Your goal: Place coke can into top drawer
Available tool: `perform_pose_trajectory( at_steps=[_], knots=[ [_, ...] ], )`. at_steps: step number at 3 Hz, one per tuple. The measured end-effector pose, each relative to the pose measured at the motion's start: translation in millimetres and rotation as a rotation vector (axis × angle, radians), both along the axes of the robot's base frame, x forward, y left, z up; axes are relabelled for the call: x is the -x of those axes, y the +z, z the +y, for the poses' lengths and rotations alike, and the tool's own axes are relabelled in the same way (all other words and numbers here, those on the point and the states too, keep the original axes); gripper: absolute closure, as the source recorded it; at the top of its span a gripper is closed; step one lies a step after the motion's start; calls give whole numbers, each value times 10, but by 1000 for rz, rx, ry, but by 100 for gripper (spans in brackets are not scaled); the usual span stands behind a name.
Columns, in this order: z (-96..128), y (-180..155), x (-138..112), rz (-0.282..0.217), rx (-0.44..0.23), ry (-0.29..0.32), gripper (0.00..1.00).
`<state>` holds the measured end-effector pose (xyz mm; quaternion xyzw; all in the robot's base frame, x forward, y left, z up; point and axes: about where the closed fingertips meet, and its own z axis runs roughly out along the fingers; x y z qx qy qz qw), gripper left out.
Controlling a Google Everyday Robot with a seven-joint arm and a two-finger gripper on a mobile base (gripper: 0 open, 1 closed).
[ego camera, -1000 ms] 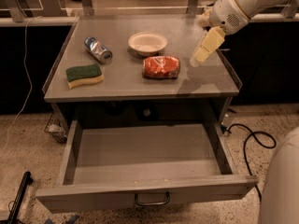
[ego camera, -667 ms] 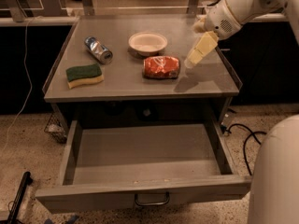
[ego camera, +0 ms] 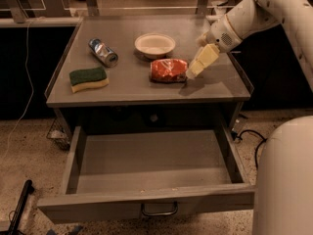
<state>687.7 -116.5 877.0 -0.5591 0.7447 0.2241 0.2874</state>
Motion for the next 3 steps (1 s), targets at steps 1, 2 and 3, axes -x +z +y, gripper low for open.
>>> perform_pose_trajectory(
  at_steps=[1, 2, 3],
  knots=[
    [79, -119, -36, 16, -22, -3, 0],
    [205, -218, -61, 33, -38, -1, 0],
    [382, -324, -12, 59, -56, 2, 0]
  ],
)
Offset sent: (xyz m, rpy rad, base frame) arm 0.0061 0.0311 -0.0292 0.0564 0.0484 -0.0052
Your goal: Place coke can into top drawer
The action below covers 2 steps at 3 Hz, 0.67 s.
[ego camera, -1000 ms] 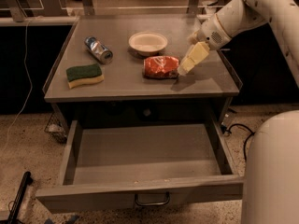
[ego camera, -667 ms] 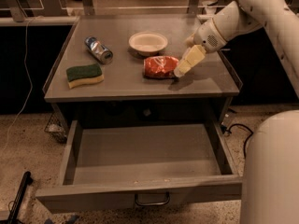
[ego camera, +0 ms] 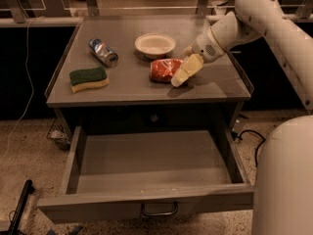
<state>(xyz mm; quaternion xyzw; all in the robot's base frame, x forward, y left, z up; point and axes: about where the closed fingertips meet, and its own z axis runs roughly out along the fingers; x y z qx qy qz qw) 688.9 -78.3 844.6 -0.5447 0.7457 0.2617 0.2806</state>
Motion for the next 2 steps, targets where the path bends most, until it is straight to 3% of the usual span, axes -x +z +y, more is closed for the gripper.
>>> perform_pose_trajectory(
  at_steps=[1, 2],
  knots=[
    [108, -80, 71, 21, -8, 3, 0],
    [118, -98, 76, 24, -7, 4, 25]
  ],
)
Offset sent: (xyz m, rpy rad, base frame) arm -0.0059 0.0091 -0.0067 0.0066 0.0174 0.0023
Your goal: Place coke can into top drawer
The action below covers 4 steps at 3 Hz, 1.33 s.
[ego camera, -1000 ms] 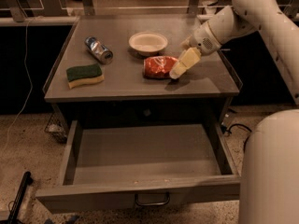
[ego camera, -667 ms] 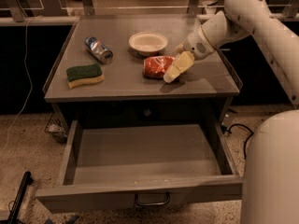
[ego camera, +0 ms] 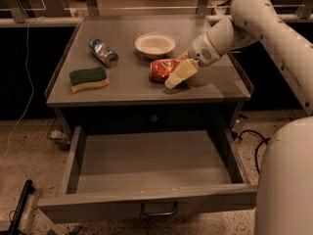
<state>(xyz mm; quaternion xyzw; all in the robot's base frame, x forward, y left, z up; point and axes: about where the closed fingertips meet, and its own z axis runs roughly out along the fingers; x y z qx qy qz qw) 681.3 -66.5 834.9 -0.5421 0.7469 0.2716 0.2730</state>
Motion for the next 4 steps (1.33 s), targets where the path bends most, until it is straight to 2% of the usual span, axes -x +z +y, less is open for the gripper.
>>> perform_pose_trajectory(
  at_steps=[3, 4],
  knots=[
    [1, -1, 0, 0, 0, 0, 95],
    [8, 6, -6, 0, 3, 2, 100]
  ],
)
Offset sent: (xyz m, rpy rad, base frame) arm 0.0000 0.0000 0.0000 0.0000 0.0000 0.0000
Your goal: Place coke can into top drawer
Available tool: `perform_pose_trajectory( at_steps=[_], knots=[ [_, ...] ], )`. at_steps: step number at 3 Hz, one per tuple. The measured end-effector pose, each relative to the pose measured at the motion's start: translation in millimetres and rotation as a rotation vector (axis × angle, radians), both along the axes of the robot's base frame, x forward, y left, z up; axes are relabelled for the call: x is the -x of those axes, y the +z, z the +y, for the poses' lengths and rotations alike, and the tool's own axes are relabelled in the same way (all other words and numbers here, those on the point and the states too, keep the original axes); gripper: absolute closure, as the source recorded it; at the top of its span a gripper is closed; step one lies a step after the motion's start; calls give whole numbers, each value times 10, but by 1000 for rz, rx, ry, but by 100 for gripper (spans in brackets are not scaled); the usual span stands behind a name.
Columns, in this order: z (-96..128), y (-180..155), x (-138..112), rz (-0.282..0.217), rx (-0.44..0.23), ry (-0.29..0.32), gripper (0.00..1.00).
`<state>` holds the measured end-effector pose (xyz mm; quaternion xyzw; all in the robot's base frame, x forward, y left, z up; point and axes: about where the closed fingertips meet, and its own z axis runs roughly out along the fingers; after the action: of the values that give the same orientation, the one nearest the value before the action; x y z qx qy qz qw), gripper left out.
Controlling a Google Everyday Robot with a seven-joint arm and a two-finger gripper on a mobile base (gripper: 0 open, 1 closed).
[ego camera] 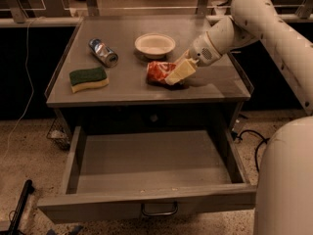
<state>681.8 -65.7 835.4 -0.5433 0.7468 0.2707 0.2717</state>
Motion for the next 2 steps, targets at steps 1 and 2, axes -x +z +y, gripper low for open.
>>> perform_pose_trajectory(
  at_steps=[1, 2],
  knots=[
    [21, 21, -18, 0, 10, 6, 100],
    [-149, 252, -16, -32, 24, -11, 100]
  ],
)
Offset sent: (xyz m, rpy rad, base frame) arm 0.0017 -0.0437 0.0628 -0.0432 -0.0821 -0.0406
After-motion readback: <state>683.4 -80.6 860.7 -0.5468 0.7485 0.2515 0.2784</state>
